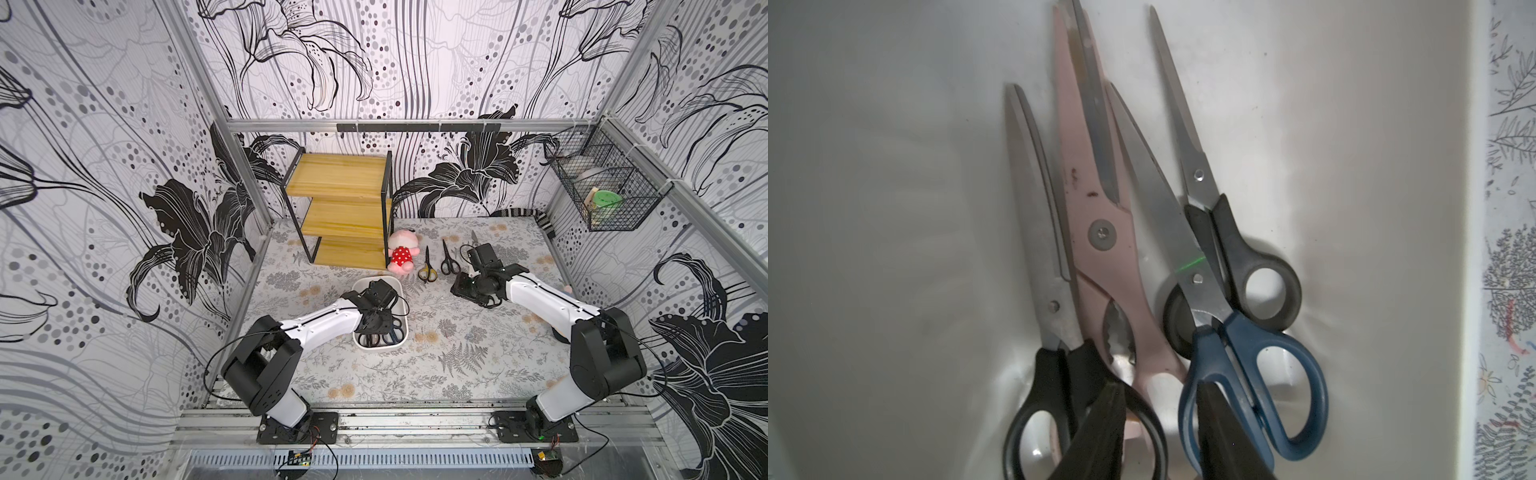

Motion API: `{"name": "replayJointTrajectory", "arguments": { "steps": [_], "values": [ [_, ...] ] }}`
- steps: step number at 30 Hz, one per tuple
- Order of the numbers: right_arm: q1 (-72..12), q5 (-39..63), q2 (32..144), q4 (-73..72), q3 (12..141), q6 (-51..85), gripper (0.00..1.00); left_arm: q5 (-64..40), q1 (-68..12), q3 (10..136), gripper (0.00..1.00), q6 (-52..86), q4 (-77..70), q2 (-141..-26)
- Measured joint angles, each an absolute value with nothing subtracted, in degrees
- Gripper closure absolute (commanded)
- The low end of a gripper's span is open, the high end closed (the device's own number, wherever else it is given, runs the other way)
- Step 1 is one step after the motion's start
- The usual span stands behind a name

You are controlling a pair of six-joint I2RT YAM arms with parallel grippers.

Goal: Take the scissors out of the storage box
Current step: Pick up the scissors from the storage box.

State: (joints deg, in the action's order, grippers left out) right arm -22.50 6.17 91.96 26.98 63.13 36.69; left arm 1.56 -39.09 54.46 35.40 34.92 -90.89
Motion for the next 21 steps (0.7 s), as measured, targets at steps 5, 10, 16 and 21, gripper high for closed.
{"name": "replayJointTrajectory", "arguments": {
  "steps": [5, 10, 16, 21],
  "values": [
    [-22.5, 6.2, 96.3, 27.6, 65.6, 36.6, 0.51, -0.1, -40.3, 57.2, 0.64, 36.9, 36.2, -94.0],
    [-22.5, 6.5, 101.1, 28.2, 70.3, 36.0, 0.51, 0.0, -40.5, 61.1, 0.65, 36.9, 38.3, -98.4],
    [-22.5, 8.1, 102.8, 28.2, 71.4, 36.0, 0.51, 0.0, -40.5, 62.2, 0.64, 36.9, 41.6, -98.7],
    [-22.5, 9.2, 103.0, 28.0, 71.4, 36.0, 0.51, 0.0, -40.5, 62.2, 0.64, 37.3, 44.5, -96.0]
  ]
}}
